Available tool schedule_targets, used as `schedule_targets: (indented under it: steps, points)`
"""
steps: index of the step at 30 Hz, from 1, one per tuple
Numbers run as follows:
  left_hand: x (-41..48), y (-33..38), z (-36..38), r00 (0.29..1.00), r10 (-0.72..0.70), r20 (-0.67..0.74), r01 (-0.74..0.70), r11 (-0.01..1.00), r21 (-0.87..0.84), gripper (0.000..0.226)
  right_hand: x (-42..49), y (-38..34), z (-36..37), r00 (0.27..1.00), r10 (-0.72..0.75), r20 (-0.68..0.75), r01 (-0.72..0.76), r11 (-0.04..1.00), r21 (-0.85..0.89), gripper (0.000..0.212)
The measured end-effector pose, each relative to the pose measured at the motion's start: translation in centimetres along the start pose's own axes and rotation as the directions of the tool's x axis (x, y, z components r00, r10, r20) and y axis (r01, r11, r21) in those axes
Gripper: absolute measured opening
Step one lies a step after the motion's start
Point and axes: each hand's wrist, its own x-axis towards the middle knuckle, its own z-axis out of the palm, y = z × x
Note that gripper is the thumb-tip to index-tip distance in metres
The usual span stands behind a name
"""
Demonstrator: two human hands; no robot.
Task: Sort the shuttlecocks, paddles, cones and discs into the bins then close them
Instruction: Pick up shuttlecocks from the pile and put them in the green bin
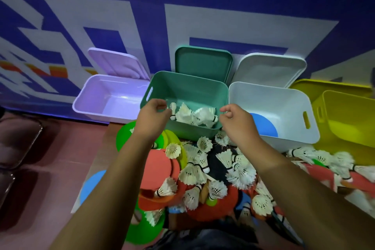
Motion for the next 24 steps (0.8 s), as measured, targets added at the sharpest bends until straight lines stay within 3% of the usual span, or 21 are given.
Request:
schedule_targets:
  steps: [8,14,24]
  points:
    - [-4.0,-5.9,-4.0,0.981,-0.181,-0.067,0.174,0.979,-0.104,0.020,-2.5,-1.4,4.6,0.982,-0.074,0.176,0.073,0.997,0.008,0.017]
    - [-8.4,-11.0,-8.0,0.951,-0.267,-0.154,0.235,0.951,-0.199,0.014,-5.2,-3.4,9.8,0.911,-0.158,0.380,0.176,0.984,-0.013,0.014]
    - [-14.4,-20.9,-13.3,0.797,-0.531,-0.287,0.445,0.838,-0.317,0.006,-8.8,-5.2,17.5,0.790,-0.139,0.597,0.216,0.975,-0.058,0.013]
